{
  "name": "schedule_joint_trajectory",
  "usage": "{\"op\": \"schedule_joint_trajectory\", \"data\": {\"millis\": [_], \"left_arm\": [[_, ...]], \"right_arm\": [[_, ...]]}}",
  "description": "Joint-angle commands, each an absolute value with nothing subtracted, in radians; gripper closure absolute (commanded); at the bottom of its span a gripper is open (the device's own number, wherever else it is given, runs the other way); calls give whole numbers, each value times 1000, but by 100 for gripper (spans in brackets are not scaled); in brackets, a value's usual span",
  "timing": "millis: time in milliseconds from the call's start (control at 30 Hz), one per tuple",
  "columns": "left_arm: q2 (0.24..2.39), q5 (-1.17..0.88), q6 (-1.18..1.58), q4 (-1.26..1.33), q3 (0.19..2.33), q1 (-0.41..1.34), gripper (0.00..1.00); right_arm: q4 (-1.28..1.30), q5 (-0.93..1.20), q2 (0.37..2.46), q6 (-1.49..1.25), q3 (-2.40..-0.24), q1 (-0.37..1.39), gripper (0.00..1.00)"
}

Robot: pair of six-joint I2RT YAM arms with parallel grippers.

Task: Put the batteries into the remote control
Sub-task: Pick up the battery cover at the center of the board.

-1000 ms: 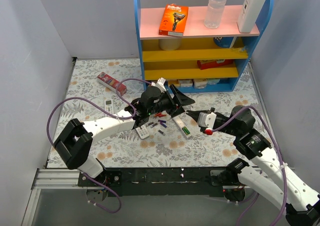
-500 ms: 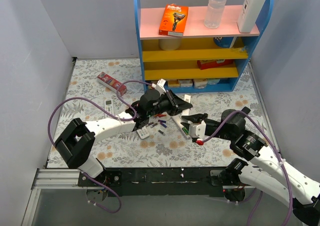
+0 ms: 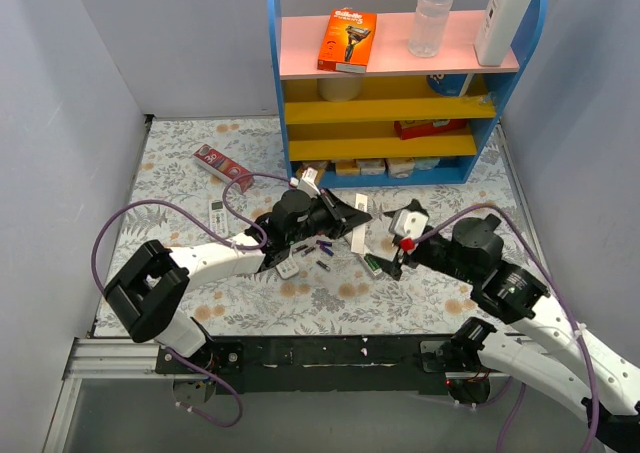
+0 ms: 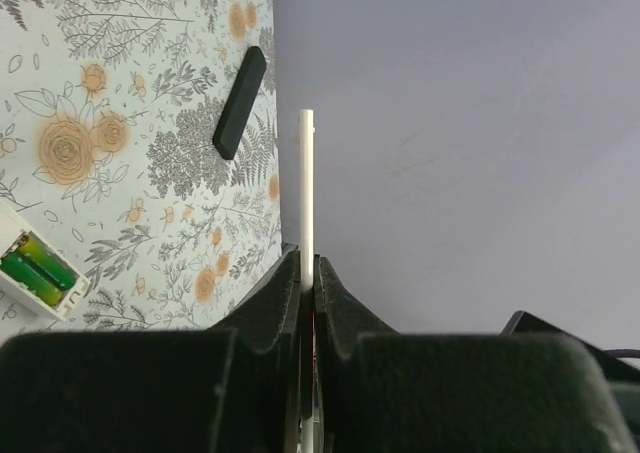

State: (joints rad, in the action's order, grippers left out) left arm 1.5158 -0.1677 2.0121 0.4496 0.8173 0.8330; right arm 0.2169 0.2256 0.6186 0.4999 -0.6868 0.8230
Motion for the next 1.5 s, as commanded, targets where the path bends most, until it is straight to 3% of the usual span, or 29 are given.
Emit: {"op": "schedule_joint_trajectory", "data": {"millis": [0, 167, 333, 633, 1033, 1133, 1333, 1400, 1467], "left_arm": [[1447, -111, 2490, 491, 784, 827, 100], [1425, -97, 2376, 497, 761, 827, 100], [1388, -42, 2240, 457, 750, 827, 100], [1408, -12, 2135, 436, 755, 834, 100], [1437, 48, 2025, 387, 816, 867, 100], [1436, 66, 1988, 351, 834, 877, 100], [1446, 81, 1956, 348, 836, 884, 100], [1451, 69, 1936, 353, 838, 884, 94], [1448, 66, 1918, 360, 835, 884, 74]], "right_arm": [[313, 5, 636, 128, -848, 827, 2], [446, -83, 762, -212, -980, 827, 11], [557, -16, 906, -463, -1058, 827, 19], [548, 43, 1025, -577, -1045, 827, 29], [440, 20, 1108, -597, -997, 827, 33], [425, 5, 1103, -589, -993, 827, 39], [457, -81, 1104, -542, -1003, 827, 64], [466, -84, 1106, -534, -1003, 827, 74], [475, -95, 1111, -509, -1006, 827, 79]]}}
